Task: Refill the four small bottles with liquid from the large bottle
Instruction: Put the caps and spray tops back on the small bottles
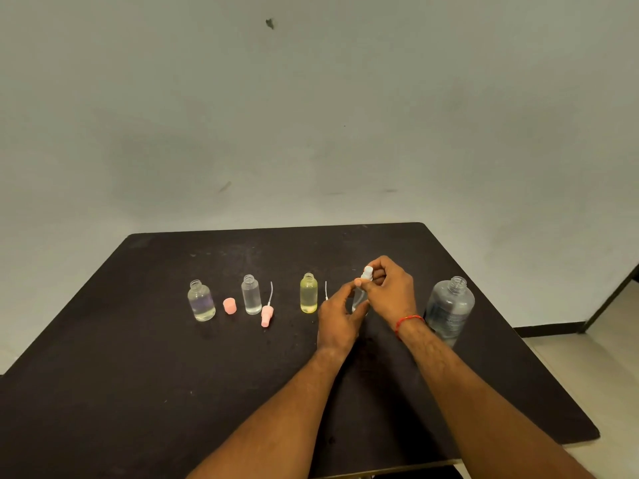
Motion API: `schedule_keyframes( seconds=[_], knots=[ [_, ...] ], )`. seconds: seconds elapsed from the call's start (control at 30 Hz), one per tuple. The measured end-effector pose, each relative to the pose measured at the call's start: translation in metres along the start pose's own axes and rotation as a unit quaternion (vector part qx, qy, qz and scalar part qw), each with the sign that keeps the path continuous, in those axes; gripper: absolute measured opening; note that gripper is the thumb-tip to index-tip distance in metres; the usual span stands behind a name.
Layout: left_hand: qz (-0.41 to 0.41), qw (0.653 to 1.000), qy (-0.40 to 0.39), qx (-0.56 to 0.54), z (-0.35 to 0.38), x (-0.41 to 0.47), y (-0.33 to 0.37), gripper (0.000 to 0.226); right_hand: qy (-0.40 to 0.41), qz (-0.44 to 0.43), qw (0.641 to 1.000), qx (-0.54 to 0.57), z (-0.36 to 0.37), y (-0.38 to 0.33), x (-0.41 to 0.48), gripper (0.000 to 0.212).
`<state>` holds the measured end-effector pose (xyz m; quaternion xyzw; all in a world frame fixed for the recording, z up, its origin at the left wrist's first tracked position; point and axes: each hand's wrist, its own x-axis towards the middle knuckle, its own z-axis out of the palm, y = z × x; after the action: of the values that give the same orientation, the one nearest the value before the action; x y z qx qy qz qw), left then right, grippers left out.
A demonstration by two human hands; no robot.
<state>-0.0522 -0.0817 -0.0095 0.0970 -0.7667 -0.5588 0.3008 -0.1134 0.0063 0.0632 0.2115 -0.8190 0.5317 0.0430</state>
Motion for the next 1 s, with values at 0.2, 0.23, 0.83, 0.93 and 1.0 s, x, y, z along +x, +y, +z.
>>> schedule_keyframes(
  seconds=[0.2, 0.23, 0.83, 0.93, 1.0],
  knots=[
    [-0.005, 1.000, -0.001, -0.004, 0.000, 0.003, -0.002, 0.029, -0.064, -0.021, 0.998, -0.014, -0.005, 0.004, 0.004, 0.028],
    [-0.005, 1.000, -0.002, 0.000, 0.000, 0.002, -0.002, 0.029, -0.057, -0.019, 0.998, -0.017, -0.005, 0.004, 0.004, 0.026],
    [-0.010, 1.000, 0.009, 0.024, 0.001, 0.002, -0.001, 0.027, -0.020, 0.001, 1.000, -0.004, 0.001, 0.005, 0.001, 0.027],
    [-0.015, 0.999, 0.013, 0.028, 0.002, 0.001, -0.001, 0.029, 0.014, 0.009, 1.000, -0.004, 0.006, 0.003, 0.000, 0.023],
    [-0.018, 0.999, 0.018, 0.027, 0.001, 0.002, -0.002, 0.029, 0.034, 0.016, 0.999, -0.004, 0.010, 0.002, -0.002, 0.022]
  ],
)
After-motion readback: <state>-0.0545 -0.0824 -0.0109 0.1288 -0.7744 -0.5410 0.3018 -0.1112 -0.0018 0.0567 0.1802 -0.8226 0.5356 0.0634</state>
